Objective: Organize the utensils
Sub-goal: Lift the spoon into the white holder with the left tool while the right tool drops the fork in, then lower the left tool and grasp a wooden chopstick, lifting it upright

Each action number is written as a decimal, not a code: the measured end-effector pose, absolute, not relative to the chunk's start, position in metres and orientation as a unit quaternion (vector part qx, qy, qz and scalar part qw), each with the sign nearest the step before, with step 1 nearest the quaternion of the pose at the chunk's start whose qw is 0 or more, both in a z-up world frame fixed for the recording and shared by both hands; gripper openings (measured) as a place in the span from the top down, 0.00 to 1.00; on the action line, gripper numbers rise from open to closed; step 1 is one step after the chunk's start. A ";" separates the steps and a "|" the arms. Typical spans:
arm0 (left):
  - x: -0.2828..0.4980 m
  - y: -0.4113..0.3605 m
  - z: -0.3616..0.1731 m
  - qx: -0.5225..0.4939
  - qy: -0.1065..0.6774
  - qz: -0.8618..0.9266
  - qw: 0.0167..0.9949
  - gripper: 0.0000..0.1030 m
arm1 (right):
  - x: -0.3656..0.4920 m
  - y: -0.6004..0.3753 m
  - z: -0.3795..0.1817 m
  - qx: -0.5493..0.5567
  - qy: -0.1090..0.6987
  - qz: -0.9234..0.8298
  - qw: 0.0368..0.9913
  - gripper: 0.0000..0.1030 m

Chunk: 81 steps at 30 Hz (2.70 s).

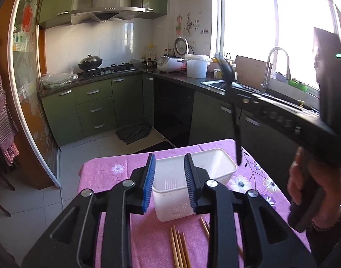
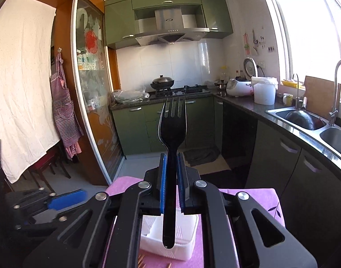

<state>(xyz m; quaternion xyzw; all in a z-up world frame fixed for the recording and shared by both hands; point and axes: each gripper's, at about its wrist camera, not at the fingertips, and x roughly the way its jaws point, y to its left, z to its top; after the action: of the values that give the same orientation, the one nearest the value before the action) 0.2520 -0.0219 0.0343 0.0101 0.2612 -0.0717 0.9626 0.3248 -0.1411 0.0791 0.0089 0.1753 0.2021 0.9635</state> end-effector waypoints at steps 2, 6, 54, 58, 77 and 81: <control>0.241 -0.016 0.037 0.013 0.257 -0.070 0.964 0.75 | 0.338 -0.131 0.070 -0.006 0.166 0.185 0.969 0.90; 0.226 -0.006 0.040 0.013 0.254 -0.070 0.965 0.75 | 0.355 -0.123 0.044 -0.001 0.186 0.177 0.967 0.90; 0.257 -0.037 -0.135 0.042 0.583 -0.043 0.810 0.84 | 0.192 -0.216 -0.076 -0.076 0.403 0.187 0.893 0.64; 0.261 -0.038 -0.140 0.040 0.591 -0.045 0.805 0.84 | 0.193 -0.215 -0.079 -0.075 0.407 0.189 0.891 0.64; 0.273 -0.046 -0.154 0.047 0.602 -0.038 0.796 0.93 | 0.194 -0.215 -0.083 -0.076 0.413 0.190 0.887 0.60; 0.271 -0.044 -0.152 0.043 0.595 -0.041 0.801 0.93 | 0.193 -0.214 -0.084 -0.079 0.414 0.190 0.887 0.57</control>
<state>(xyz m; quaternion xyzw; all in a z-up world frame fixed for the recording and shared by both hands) 0.2706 -0.0442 -0.1521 0.0428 0.5953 -0.0406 0.8013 0.1928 -0.2140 -0.0841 -0.0787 0.4139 0.1900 0.8868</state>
